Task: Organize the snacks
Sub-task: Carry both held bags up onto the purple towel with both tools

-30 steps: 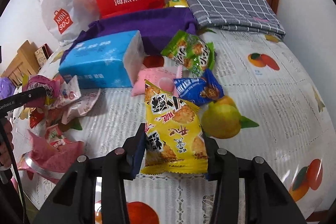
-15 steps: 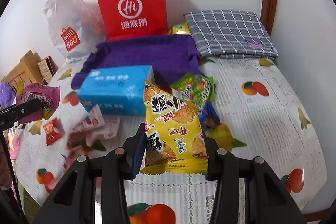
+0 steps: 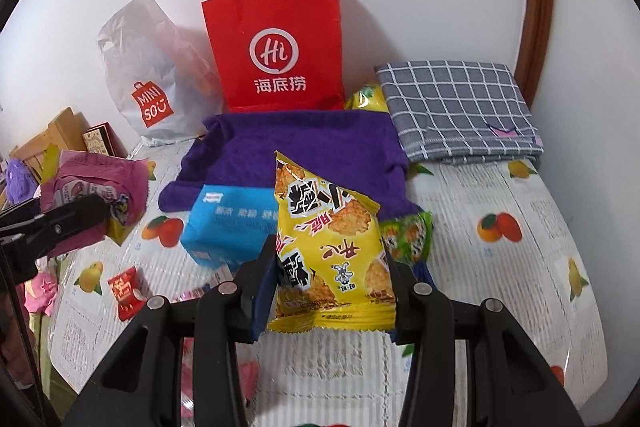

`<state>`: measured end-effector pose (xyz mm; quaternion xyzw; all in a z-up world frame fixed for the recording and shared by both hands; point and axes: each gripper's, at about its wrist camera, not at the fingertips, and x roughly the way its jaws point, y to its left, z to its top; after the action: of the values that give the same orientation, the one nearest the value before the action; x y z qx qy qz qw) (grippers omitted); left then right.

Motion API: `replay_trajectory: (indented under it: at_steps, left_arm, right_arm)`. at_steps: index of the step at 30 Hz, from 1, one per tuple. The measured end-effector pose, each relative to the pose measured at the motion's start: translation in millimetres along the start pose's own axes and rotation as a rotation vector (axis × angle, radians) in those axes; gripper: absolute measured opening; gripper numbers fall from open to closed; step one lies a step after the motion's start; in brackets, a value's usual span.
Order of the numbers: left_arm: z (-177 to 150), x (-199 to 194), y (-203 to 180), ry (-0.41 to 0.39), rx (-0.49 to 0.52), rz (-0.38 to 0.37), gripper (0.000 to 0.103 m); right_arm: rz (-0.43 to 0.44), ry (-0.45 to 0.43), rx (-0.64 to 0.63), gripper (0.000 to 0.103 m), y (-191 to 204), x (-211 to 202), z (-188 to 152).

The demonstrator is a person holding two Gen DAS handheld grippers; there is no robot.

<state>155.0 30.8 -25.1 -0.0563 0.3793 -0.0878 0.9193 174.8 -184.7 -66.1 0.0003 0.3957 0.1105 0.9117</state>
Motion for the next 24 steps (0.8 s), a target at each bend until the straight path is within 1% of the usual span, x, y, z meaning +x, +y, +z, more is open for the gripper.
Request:
replay_trajectory:
  at_steps: [5, 15, 24]
  left_arm:
    - [17.6, 14.9, 4.2, 0.006, 0.012, 0.005, 0.071]
    - [49.1, 54.4, 22.5, 0.024, 0.016, 0.014, 0.071]
    - [70.5, 99.4, 37.8, 0.057, 0.019, 0.024, 0.071]
  right_arm:
    - [-0.002, -0.014, -0.011, 0.044, 4.5, 13.3, 22.1]
    - [-0.014, 0.001, 0.006, 0.044, -3.9, 54.9, 61.0]
    - [-0.04, 0.042, 0.022, 0.044, -18.7, 103.9, 79.9]
